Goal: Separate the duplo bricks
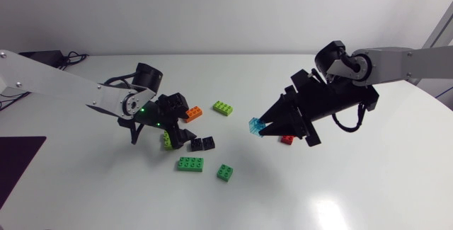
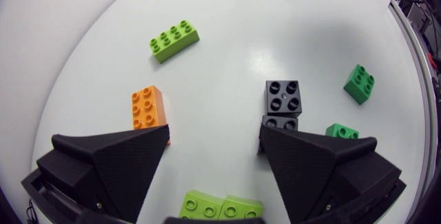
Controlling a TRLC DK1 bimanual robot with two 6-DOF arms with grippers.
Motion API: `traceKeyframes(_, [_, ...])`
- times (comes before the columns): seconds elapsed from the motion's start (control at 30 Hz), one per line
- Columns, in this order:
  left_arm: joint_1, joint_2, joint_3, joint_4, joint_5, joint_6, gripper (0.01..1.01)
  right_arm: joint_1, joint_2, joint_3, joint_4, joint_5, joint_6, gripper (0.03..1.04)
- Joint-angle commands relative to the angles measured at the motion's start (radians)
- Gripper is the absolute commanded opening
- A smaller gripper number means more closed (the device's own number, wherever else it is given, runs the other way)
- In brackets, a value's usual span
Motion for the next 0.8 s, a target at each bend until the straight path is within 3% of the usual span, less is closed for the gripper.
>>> traceKeyframes(0.0, [-0.021, 0.039, -0.013, -0.004, -0.019, 0.041, 0.908, -0.014, -0.003, -0.025, 0.0, -0.015, -0.031, 0.27])
traceKeyframes(0.37, [-0.067, 0.077, 0.024, 0.012, -0.054, 0.031, 0.908, -0.04, 0.006, -0.03, -0.009, -0.024, -0.06, 0.27])
traceKeyframes(0.77, [-0.041, -0.037, 0.062, -0.054, -0.054, 0.005, 0.91, -0.048, 0.005, -0.025, -0.033, -0.027, -0.086, 0.27])
